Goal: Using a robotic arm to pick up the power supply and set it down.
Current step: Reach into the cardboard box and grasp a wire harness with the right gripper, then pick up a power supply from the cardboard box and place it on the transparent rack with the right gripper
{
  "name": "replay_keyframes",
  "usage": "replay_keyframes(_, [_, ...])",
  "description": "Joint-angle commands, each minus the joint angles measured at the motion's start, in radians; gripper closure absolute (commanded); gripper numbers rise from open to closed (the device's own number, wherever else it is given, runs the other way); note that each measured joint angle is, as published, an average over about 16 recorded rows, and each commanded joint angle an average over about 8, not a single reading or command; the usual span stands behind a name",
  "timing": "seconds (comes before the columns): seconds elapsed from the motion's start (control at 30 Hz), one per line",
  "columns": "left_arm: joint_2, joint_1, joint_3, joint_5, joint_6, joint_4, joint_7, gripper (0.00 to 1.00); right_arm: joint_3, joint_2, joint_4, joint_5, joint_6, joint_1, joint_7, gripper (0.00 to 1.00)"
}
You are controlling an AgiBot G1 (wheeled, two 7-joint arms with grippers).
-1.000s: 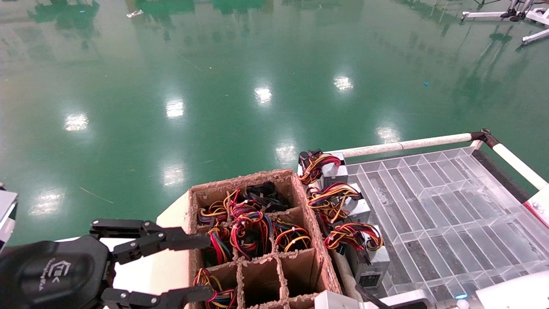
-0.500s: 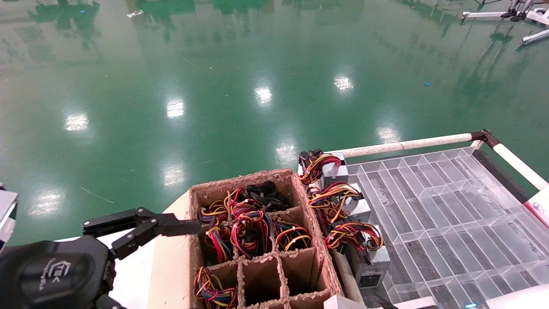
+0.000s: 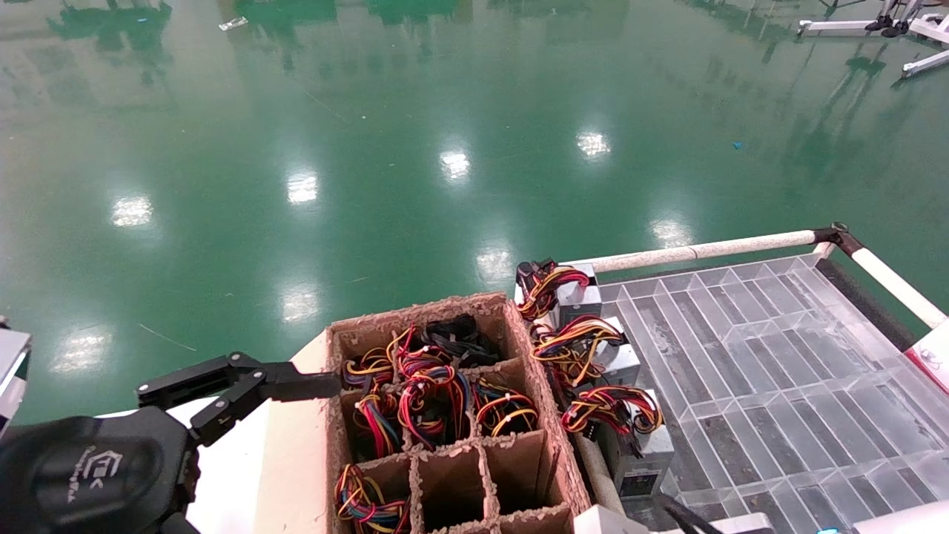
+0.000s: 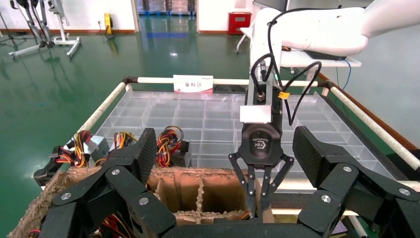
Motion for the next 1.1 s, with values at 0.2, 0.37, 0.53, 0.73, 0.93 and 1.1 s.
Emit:
replay_keyframes(0.2, [0.000, 0.000, 0.000, 0.000, 0.000, 0.000, 0.000, 0.00, 0.040, 0.016, -0.037, 0.084, -0.009, -0.024, -0.036, 1.00])
replay_keyframes(0.37, [0.000, 0.000, 0.000, 0.000, 0.000, 0.000, 0.000, 0.00, 0.087, 0.045, -0.064, 0.170, -0.029, -0.039, -0.068, 1.00])
replay_keyframes(0.53, [0.000, 0.000, 0.000, 0.000, 0.000, 0.000, 0.000, 0.00, 0.154, 0.090, -0.091, 0.277, -0.043, -0.054, -0.105, 1.00])
replay_keyframes(0.73, [0.000, 0.000, 0.001, 0.000, 0.000, 0.000, 0.000, 0.00, 0.236, 0.143, -0.125, 0.400, -0.059, -0.063, -0.145, 1.00])
replay_keyframes(0.93, [0.000, 0.000, 0.001, 0.000, 0.000, 0.000, 0.000, 0.00, 0.301, 0.204, -0.150, 0.494, -0.078, -0.057, -0.171, 1.00])
replay_keyframes(1.1, [0.000, 0.000, 0.001, -0.001, 0.000, 0.000, 0.000, 0.00, 0.335, 0.272, -0.164, 0.535, -0.090, -0.041, -0.187, 1.00])
